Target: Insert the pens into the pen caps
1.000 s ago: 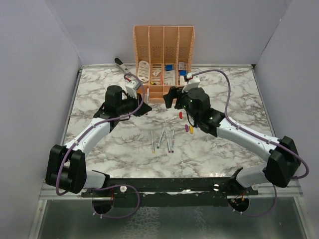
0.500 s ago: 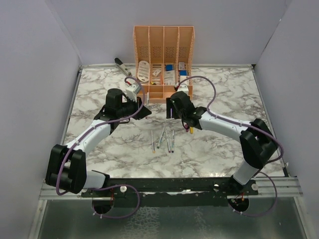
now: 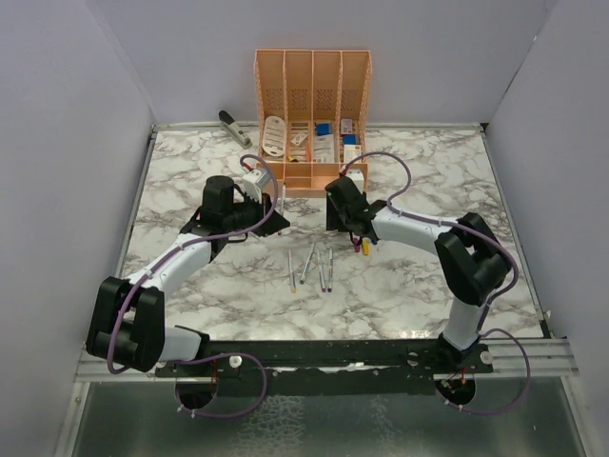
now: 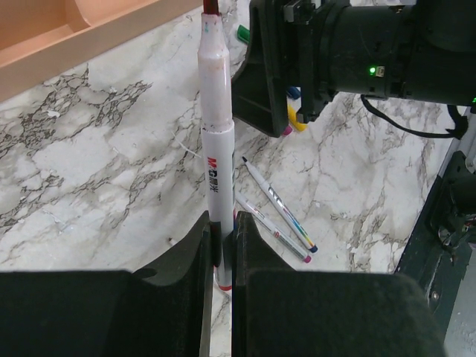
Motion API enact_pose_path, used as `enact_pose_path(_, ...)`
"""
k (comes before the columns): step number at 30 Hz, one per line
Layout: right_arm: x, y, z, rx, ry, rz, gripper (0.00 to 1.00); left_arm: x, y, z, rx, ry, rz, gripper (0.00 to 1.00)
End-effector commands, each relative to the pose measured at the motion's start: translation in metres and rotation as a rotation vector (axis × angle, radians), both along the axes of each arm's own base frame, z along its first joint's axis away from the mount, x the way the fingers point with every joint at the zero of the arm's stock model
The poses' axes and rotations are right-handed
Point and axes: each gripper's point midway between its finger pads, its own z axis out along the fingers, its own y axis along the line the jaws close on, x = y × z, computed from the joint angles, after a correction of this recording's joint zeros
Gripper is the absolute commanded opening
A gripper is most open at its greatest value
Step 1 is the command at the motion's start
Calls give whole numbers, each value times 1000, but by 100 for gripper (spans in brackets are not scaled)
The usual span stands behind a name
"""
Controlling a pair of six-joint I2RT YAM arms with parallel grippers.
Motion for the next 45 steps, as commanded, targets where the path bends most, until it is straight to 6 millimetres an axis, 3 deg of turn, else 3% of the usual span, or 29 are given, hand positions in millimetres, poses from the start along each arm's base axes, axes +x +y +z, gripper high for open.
enact_pose_path(1, 14, -2, -7, -11, 0, -38, 57, -2, -7, 14, -31, -59, -51, 0)
enact_pose_path(16, 41, -13, -16, -8, 19, -60, 56, -2, -8, 11, -23, -59, -76, 0)
enact_pose_path(24, 31, -7, -38, -3, 102, -28, 53, 2, -8, 10, -4, -62, -80, 0)
enact_pose_path(36, 14, -14, -66, -75, 250, -47, 44, 3, -5, 5, 19, -58, -63, 0)
enact_pose_path(45, -13, -23, -72, -67, 326, -57, 36, 6, -3, 3, 30, -59, -47, 0)
